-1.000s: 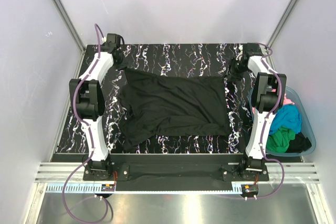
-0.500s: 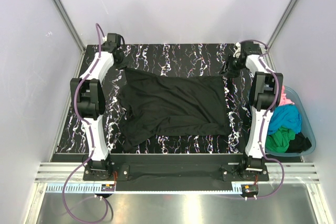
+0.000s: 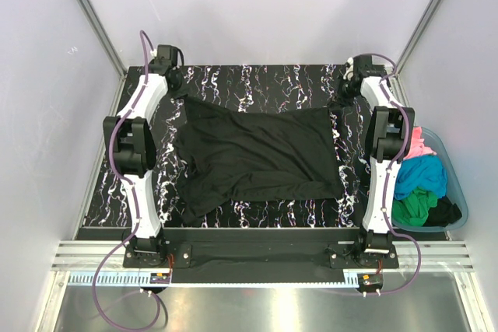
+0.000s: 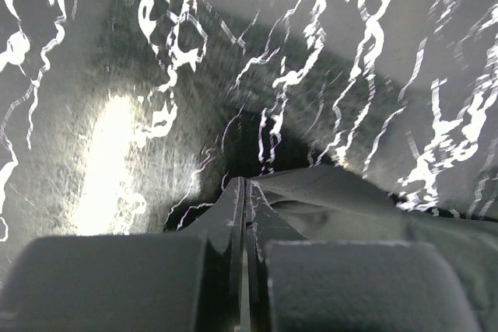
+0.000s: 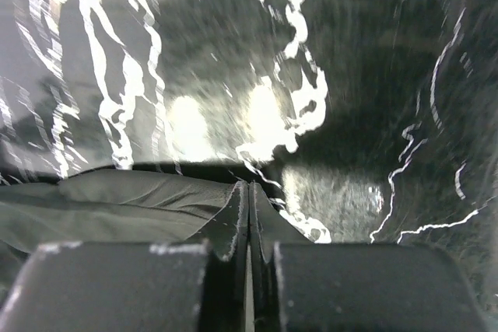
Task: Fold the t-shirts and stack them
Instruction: Flatten the tshirt out
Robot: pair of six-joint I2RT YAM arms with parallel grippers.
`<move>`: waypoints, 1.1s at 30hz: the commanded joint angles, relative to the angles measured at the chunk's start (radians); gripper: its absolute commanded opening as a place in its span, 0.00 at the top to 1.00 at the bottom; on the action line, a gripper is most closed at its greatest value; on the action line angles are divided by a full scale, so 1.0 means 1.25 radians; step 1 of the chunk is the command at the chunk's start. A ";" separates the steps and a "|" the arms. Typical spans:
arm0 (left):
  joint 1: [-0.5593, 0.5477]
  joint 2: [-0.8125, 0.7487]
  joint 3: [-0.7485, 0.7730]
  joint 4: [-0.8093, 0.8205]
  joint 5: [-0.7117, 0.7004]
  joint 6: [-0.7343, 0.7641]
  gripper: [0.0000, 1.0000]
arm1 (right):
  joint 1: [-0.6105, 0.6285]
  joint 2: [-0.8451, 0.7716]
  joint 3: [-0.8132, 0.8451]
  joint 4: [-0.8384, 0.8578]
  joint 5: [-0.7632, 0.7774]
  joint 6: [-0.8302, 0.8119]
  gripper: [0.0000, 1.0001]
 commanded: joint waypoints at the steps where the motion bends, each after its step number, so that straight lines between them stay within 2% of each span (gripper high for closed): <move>1: 0.011 -0.022 0.068 0.013 -0.017 0.003 1.00 | 0.004 -0.021 0.077 0.023 0.010 0.025 1.00; 5: 0.015 -0.049 0.075 0.035 -0.027 -0.002 1.00 | 0.004 -0.051 0.061 0.080 0.011 0.043 1.00; 17: 0.023 -0.066 0.032 0.033 -0.137 0.020 1.00 | 0.003 -0.037 0.055 0.095 0.053 0.038 1.00; 21: 0.028 -0.071 0.018 0.060 -0.129 0.024 1.00 | 0.003 -0.013 0.083 0.098 0.035 0.050 1.00; 23: 0.028 -0.076 0.001 0.089 -0.082 0.028 1.00 | 0.003 0.003 0.099 0.099 -0.017 0.053 1.00; 24: 0.027 -0.078 -0.009 0.101 -0.063 0.028 1.00 | 0.003 0.006 0.100 0.101 -0.034 0.053 0.96; 25: 0.027 -0.080 -0.018 0.116 -0.020 0.025 1.00 | 0.004 0.010 0.097 0.103 -0.047 0.050 0.82; 28: 0.027 -0.069 -0.036 0.144 0.020 0.017 1.00 | 0.006 0.003 0.071 0.103 -0.095 0.016 0.61; 33: 0.027 -0.039 -0.030 0.143 0.048 0.001 1.00 | 0.005 0.008 0.055 0.070 -0.106 -0.057 0.55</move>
